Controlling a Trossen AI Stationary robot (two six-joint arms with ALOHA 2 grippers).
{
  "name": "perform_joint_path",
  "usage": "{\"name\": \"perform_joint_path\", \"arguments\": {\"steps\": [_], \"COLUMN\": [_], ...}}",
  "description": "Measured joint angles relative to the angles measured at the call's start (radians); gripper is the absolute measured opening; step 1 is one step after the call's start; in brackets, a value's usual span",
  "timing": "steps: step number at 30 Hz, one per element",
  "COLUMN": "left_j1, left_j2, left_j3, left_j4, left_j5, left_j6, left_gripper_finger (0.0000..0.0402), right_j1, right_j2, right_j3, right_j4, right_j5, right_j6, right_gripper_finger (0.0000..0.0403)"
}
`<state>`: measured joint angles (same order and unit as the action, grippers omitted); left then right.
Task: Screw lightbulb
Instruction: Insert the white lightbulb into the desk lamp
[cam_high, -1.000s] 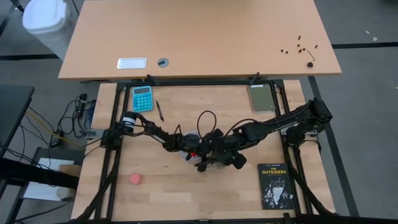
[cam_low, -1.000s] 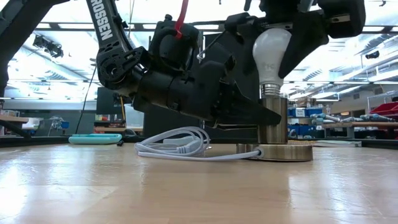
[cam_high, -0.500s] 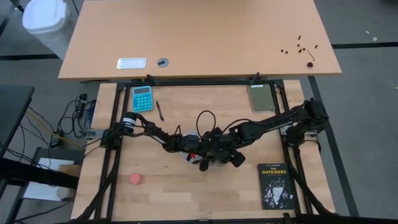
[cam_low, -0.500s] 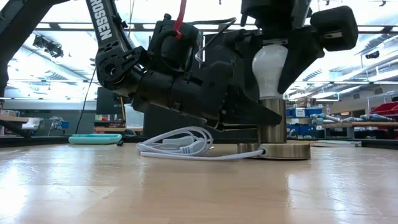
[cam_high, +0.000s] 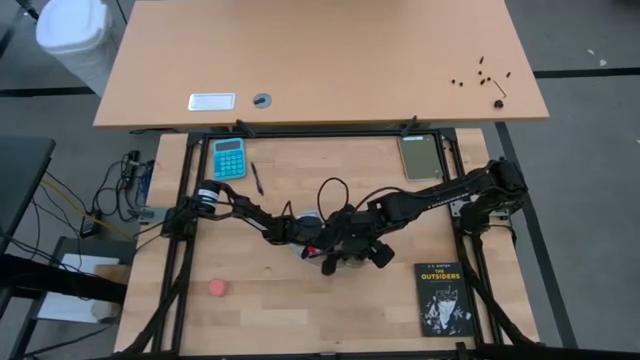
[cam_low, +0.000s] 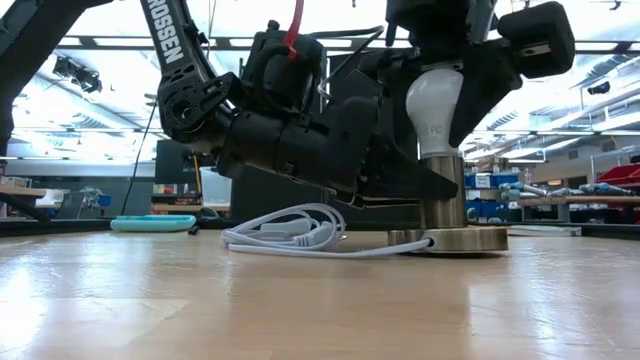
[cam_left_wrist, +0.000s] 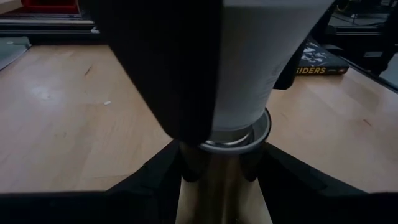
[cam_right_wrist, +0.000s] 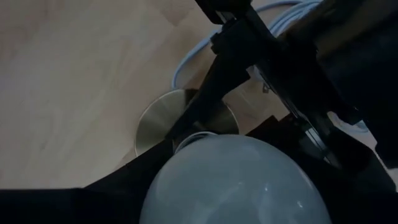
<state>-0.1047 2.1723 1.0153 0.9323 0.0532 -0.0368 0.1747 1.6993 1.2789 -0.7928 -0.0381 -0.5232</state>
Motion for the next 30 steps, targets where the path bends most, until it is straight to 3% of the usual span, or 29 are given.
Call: {"name": "perform_joint_path", "arguments": {"steps": [6,18,30], "left_j1": [-0.002,-0.004,-0.027], "left_j2": [0.0,-0.002,-0.002], "left_j3": [0.003,0.005,0.005], "left_j4": [-0.02,-0.034,-0.035], "left_j5": [-0.046,-0.251,-0.364], "left_j6": [0.001,-0.028,-0.049], "left_gripper_finger": [0.0184,0.0184,0.0184], "right_j1": [-0.001,-0.009,-0.071], "right_j2": [0.002,0.002,0.002], "right_j3": [-0.002,-0.002,-0.003], "right_j4": [0.0,-0.004,-0.024], "right_j5": [0.015,0.139,0.116], "right_j6": [0.076,0.292,0.496], "right_gripper_finger": [0.0268,0.0272,0.0271]}}
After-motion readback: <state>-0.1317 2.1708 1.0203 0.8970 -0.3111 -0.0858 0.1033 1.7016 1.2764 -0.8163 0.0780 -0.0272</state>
